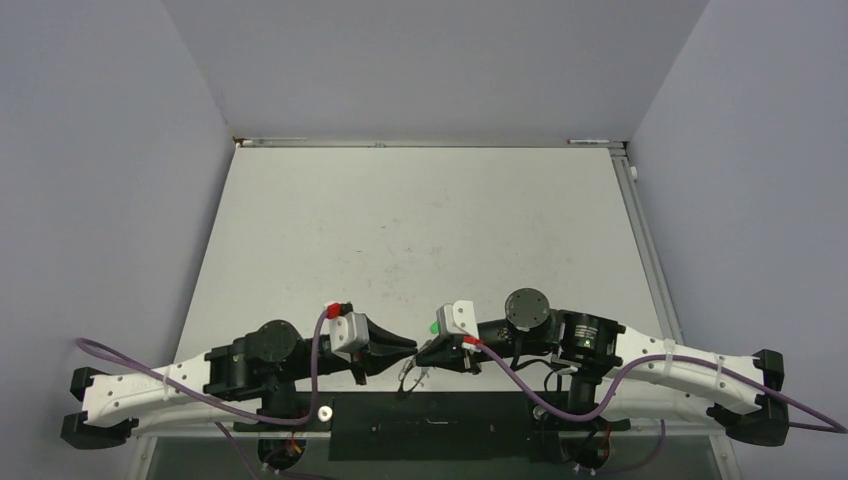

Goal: Put the keys on the keyring

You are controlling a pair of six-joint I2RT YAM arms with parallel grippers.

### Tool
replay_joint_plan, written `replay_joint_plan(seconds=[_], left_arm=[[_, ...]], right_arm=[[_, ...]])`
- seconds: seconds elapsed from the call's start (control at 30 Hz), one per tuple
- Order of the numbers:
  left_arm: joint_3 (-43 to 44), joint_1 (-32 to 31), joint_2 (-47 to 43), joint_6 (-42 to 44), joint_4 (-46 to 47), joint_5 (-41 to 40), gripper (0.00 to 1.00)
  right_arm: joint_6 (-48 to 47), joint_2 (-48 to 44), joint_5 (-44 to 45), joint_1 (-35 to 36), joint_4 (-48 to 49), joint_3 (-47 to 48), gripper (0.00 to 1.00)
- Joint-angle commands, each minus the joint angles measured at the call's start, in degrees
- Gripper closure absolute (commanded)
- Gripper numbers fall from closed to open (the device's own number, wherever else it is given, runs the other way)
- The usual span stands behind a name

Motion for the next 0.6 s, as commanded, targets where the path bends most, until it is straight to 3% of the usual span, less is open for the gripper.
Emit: replay_joint_plan(seconds=[0.0, 0.07, 0.17, 0.37, 0.5, 0.57], left_arm=[[0.53, 0.57, 0.6, -0.86, 2.71, 2.2, 0.87], [0.85, 0.58, 0.93, -1.13, 2.23, 2.2, 0.86], [1.11, 0.66, 1.46, -1.33, 1.94, 2.2, 1.0], [0.2, 0.66, 0.88, -1.53, 2.76, 0.23, 1.0], [-1.02, 0.66, 0.28, -1.71, 7.22, -7.5, 1.0], [-2.05, 0.66, 0.08, -1.92, 9.72, -10.35, 1.0]], right_arm=[[-1.51, 0.08, -1.21, -0.04, 2.83, 3.37, 0.95], [-1.7, -0.05, -1.05, -0.07, 2.41, 3.53, 0.95], [-1.89, -0.34, -0.7, -0.09, 2.22, 3.66, 0.95], [-1.09, -0.72, 3.51, -0.06, 1.71, 3.77, 0.94], [1.02, -2.05, 9.53, -0.05, 1.1, 2.59, 0.64], [1.82, -2.88, 11.61, -0.04, 1.43, 1.64, 0.57]])
